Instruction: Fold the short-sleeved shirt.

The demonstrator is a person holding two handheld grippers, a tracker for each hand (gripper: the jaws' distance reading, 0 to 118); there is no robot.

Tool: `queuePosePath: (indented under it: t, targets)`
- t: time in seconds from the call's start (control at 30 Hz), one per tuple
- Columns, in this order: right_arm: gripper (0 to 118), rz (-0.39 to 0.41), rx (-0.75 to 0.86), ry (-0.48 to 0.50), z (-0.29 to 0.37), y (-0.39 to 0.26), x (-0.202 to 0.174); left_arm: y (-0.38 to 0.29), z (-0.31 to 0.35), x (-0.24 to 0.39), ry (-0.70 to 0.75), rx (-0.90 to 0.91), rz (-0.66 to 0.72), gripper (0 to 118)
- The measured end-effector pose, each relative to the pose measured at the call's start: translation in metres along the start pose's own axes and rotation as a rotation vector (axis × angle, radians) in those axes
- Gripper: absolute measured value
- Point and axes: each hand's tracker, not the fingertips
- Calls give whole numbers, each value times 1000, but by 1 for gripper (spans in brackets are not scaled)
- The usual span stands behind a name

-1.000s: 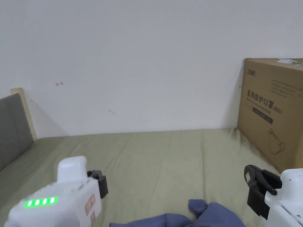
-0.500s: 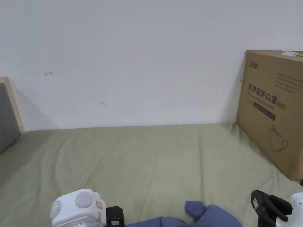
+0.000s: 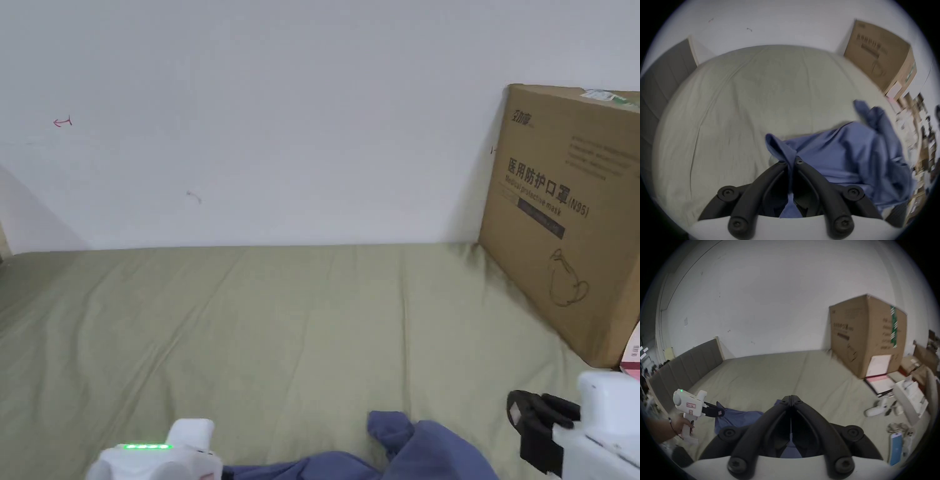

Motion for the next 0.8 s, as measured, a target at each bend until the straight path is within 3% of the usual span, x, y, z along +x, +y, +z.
queuePosePath:
  t: [0.1, 0.17, 0.27, 0.3, 0.33, 0.37, 0.4, 0.47, 0.53, 0.57, 0.6, 0.67, 0.7, 0.8]
  targets:
    - [0, -139, -106, 212, -45, 22, 22, -8, 34, -13, 57, 73, -9, 2]
    - [0, -172, -212, 200, -83, 34, 31, -9, 49, -24, 51, 88, 11, 2]
    - [2, -141, -342, 61, -139, 39, 38, -15, 57, -35, 20, 80, 57, 2]
    - [32, -119, -406, 13, -164, 38, 38, -16, 58, -37, 13, 77, 70, 2]
    - [78, -122, -500, 14, -185, 35, 41, -18, 59, -39, 15, 79, 73, 2]
    - [112, -138, -627, 32, -207, 28, 44, -20, 60, -40, 16, 83, 77, 2]
    - [118, -172, -696, 34, -223, 19, 48, -21, 60, -39, 16, 88, 86, 2]
    - [118, -194, -781, 27, -246, -2, 48, -24, 62, -42, 7, 87, 101, 2]
    - [116, -134, -867, -27, -261, -19, 49, -28, 63, -43, 12, 89, 98, 2]
    - [109, -93, -888, -51, -260, -26, 48, -29, 63, -44, 14, 80, 95, 2]
    - [81, -50, -905, -46, -259, -30, 48, -31, 63, -46, 15, 73, 92, 2]
    - [23, -29, -875, 60, -247, -27, 47, -33, 62, -47, 16, 66, 82, 2]
    - [10, -32, -829, 102, -234, -22, 47, -34, 62, -47, 17, 58, 81, 2]
    - [10, -7, -726, 115, -199, -2, 42, -36, 65, -47, 16, 55, 89, 2]
